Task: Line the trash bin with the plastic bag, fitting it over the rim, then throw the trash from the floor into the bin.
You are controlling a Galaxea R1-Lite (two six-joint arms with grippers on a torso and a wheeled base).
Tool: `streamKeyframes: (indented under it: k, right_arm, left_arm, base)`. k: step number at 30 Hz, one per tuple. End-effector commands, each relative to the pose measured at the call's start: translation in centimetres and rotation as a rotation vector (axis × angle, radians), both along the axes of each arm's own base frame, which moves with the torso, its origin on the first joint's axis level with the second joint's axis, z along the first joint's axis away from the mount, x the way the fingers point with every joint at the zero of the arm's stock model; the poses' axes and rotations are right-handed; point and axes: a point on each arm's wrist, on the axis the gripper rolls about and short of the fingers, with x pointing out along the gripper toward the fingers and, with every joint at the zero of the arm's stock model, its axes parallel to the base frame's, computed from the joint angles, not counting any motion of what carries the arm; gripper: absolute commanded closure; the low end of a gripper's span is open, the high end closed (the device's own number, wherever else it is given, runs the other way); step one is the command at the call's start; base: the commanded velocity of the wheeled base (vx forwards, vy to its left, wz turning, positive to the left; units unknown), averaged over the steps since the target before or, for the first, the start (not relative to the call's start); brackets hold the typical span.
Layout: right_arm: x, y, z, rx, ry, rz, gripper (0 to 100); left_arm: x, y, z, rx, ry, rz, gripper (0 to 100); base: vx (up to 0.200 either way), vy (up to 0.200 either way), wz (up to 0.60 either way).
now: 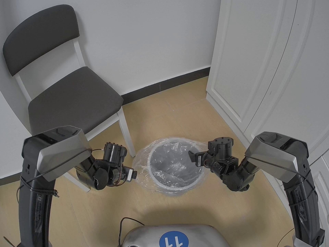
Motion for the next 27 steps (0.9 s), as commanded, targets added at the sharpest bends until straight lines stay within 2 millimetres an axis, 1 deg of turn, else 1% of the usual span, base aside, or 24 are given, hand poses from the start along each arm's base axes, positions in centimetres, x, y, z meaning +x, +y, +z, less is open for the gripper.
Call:
streamKeyframes:
  k: [1, 2, 6, 8, 9, 13, 20, 21, 22, 24, 27]
  right_arm:
    - [-2.9, 4.0, -1.7, -0.019, 0.048, 0.078, 0]
    - [-2.9, 4.1, -1.8, -0.024, 0.049, 0.073, 0]
    - [-3.0, 4.5, -2.7, -0.049, 0.059, 0.052, 0]
    - [-3.1, 4.6, -2.9, -0.052, 0.061, 0.055, 0]
    - [-3.3, 4.7, -3.1, -0.058, 0.067, 0.056, 0]
    - [-3.6, 4.6, -3.3, -0.076, 0.096, 0.058, 0]
    - [-4.5, 4.6, -2.8, -0.109, 0.096, 0.050, 0]
    - [-4.5, 4.6, -2.8, -0.109, 0.096, 0.050, 0]
    - [-4.8, 4.5, -2.7, -0.125, 0.095, 0.057, 0]
    - [-5.2, 4.3, -2.3, -0.152, 0.090, 0.068, 0]
    - [-5.6, 4.0, -1.8, -0.164, 0.074, 0.075, 0]
  left_arm:
    - [-3.4, 0.5, 5.7, -0.042, -0.107, -0.022, 0]
    - [-3.5, 0.5, 5.8, -0.042, -0.107, -0.023, 0]
    - [-4.9, -0.7, 7.5, -0.053, -0.134, -0.067, 0]
    - [-5.2, -1.1, 7.8, -0.056, -0.139, -0.080, 0]
    - [-5.6, -2.0, 8.2, -0.057, -0.150, -0.101, 0]
    - [-5.5, -3.4, 8.4, -0.061, -0.165, -0.134, 0]
    - [-4.9, -5.7, 7.5, -0.056, -0.174, -0.157, 0]
    - [-4.9, -5.7, 7.5, -0.056, -0.174, -0.157, 0]
    - [-4.8, -6.1, 7.1, -0.046, -0.175, -0.156, 0]
    - [-4.6, -6.7, 6.5, -0.040, -0.170, -0.161, 0]
    - [-4.4, -7.1, 6.2, -0.037, -0.171, -0.167, 0]
  base:
    - [0.000, 0.000, 0.00]
    - [0.000, 0.000, 0.00]
    - [0.000, 0.000, 0.00]
    - [0.000, 0.000, 0.00]
    - [0.000, 0.000, 0.00]
    - [0.000, 0.000, 0.00]
    - [0.000, 0.000, 0.00]
    - [0.000, 0.000, 0.00]
    - [0.000, 0.000, 0.00]
    - [0.000, 0.000, 0.00]
    - [0.000, 0.000, 0.00]
